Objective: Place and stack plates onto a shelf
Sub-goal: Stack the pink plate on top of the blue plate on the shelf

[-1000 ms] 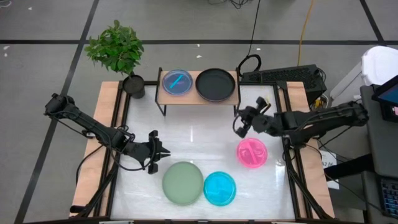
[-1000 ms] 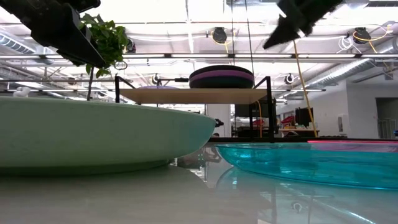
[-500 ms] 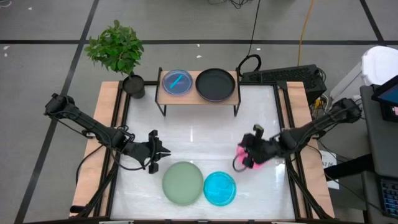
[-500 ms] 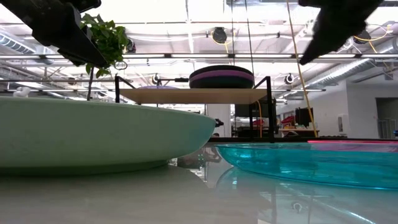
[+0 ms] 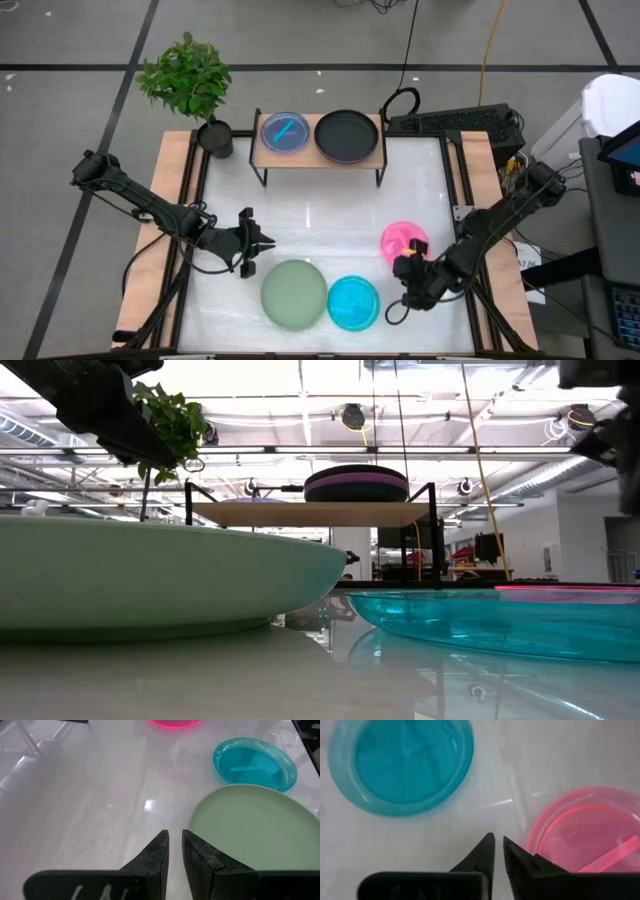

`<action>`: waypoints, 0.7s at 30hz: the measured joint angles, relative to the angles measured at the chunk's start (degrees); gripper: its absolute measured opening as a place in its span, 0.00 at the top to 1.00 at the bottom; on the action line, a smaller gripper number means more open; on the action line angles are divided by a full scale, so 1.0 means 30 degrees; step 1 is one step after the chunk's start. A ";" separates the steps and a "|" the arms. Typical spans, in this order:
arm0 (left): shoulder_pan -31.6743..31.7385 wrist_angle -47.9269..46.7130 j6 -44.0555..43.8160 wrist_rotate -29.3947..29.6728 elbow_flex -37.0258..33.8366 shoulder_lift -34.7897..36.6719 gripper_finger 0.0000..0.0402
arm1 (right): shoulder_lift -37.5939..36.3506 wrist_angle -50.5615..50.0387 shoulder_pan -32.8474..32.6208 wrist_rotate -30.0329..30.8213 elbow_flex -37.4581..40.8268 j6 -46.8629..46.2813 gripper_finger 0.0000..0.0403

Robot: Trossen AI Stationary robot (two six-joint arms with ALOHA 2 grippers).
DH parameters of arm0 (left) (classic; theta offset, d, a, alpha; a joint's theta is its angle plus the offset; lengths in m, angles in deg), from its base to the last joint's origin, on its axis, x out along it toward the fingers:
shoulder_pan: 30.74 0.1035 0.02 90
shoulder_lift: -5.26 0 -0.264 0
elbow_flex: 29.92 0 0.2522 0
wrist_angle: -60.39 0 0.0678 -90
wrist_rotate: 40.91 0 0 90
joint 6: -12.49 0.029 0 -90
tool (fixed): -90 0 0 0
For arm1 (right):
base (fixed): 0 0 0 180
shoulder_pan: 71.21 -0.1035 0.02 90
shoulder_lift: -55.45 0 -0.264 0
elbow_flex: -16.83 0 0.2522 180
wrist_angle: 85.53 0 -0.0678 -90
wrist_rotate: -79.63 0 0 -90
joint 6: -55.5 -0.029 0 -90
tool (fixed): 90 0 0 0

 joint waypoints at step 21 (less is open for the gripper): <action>0.0000 0.0081 0.0151 -0.0007 0.0000 0.0007 0.86 | 0.2725 -0.2913 -0.0881 0.0127 0.0003 -0.0118 0.78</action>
